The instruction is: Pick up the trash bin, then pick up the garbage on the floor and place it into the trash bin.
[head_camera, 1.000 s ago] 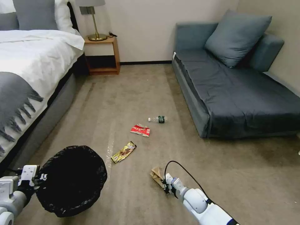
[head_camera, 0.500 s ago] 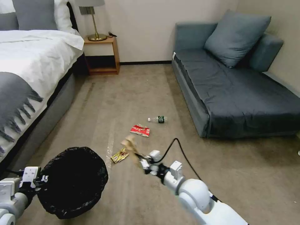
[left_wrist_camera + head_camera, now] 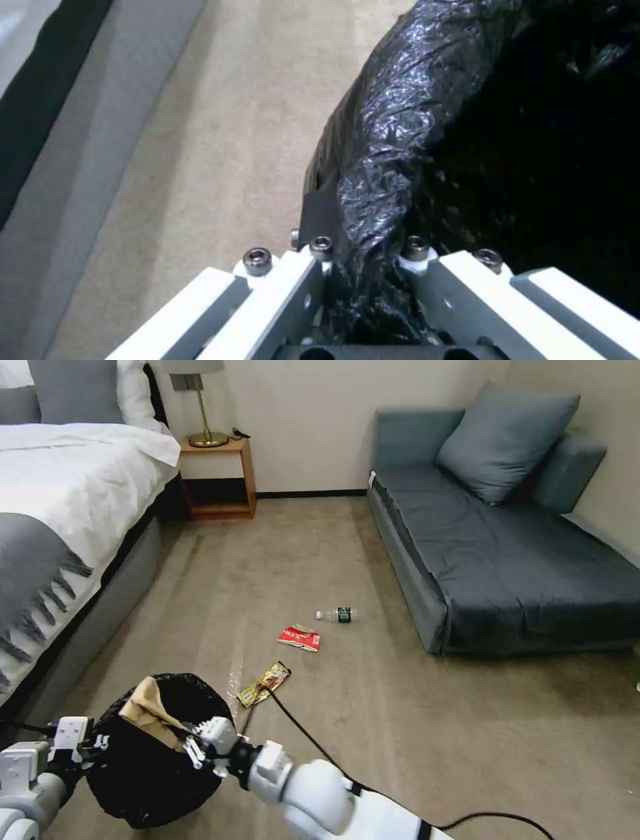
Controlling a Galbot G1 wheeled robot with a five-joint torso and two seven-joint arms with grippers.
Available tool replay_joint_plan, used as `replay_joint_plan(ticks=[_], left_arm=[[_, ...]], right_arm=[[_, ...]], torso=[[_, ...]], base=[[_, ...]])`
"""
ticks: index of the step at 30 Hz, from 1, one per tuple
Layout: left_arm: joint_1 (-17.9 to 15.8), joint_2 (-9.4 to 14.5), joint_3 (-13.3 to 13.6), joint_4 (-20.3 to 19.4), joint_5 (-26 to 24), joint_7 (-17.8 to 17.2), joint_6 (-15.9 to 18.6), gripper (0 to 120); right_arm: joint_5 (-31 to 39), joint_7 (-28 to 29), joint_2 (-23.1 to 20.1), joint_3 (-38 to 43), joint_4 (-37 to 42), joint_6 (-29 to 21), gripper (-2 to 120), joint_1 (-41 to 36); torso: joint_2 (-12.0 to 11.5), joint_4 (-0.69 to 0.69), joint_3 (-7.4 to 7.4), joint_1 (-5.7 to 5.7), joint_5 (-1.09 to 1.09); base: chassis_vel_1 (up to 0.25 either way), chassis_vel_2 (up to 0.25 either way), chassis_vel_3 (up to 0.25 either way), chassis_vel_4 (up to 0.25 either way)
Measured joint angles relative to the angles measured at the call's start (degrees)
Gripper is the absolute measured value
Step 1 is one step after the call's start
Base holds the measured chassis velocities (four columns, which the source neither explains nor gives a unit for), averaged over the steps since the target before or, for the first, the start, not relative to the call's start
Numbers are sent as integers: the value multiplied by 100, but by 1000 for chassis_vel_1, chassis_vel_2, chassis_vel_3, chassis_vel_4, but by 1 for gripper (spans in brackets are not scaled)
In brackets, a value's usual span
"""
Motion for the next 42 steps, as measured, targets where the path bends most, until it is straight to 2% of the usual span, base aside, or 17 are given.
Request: replay_joint_plan(ticks=[5, 8, 10, 13, 14, 18, 19, 24, 27, 30, 32, 33, 36, 37, 40, 42], left_arm=[[-1, -14, 7, -25, 15, 4, 0, 3], [0, -20, -16, -47, 16, 5, 0, 3], [1, -23, -18, -59, 16, 5, 0, 3], [5, -51, -18, -97, 16, 5, 0, 3], [5, -51, -18, -97, 16, 5, 0, 3], [-14, -88, -27, -106, -26, 5, 10, 3], [-14, -88, -27, -106, -26, 5, 10, 3], [-56, -95, -68, -85, -101, -1, 24, 3], [-71, -70, -90, -32, -117, -4, 25, 3], [-81, -68, -109, -23, -132, -5, 25, 3], [-74, -76, -138, -21, -143, -5, 21, 3], [-74, -76, -138, -21, -143, -5, 21, 3], [-53, -89, -191, -14, -149, -5, 1, 3], [-53, -89, -191, -14, -149, -5, 1, 3], [-51, -154, -226, 7, -146, -4, -10, 3], [-50, -179, -241, 7, -152, -4, -10, 3]], right_arm=[[9, 56, 15, 6, -90, -46, 9, 34], [-8, 39, -42, 37, -13, -74, 25, -50], [-8, 34, -46, 39, 0, -84, 27, -52], [-12, -10, -76, 54, 54, -107, 41, -61], [-12, -10, -76, 54, 54, -107, 41, -61], [-86, -89, -112, 76, 110, -137, 60, -109], [-86, -89, -112, 76, 110, -137, 60, -109], [-234, -47, -133, 293, 206, -143, 79, -241], [-487, 61, -410, 893, 593, -65, 93, -569], [-546, 121, -593, 1327, 887, 25, 98, -864], [-616, 198, -839, 2105, 1305, 233, 99, -1412], [-616, 198, -839, 2105, 1305, 233, 99, -1412], [-863, 194, -1065, 3114, 1644, 922, 100, -2469], [-863, 194, -1065, 3114, 1644, 922, 100, -2469], [-1213, 157, -976, 3914, 1732, 1455, 100, -3272], [-1370, 154, -902, 4094, 1734, 1601, 100, -3433]], torso=[[0, -1, 0, 0, 0], [0, -2, 0, 0, 1], [0, -2, 0, 0, 1], [0, -1, 0, 0, 1], [0, -1, 0, 0, 1], [0, -1, 0, 0, 1], [0, -1, 0, 0, 1], [0, -1, 0, 0, 2], [0, 0, 0, 0, 2], [0, -1, 0, 0, 2], [0, -2, -1, 0, 3], [0, -2, -1, 0, 3], [0, -3, -1, 0, 4], [0, -3, -1, 0, 4], [0, -3, -1, 0, 3], [0, -2, -1, 0, 2]], base=[[0, 0, 0, 0], [0, 0, 0, 0], [0, 0, 0, 0], [0, 0, 0, 0], [0, 0, 0, 0], [0, 0, 0, 0], [0, 0, 0, 0], [0, 0, 0, 0], [0, 0, 0, 0], [0, 0, 0, 0], [0, 0, 0, 0], [0, 0, 0, 0], [0, 0, 0, 0], [0, 0, 0, 0], [0, 0, 0, 0], [0, 0, 0, 0]])
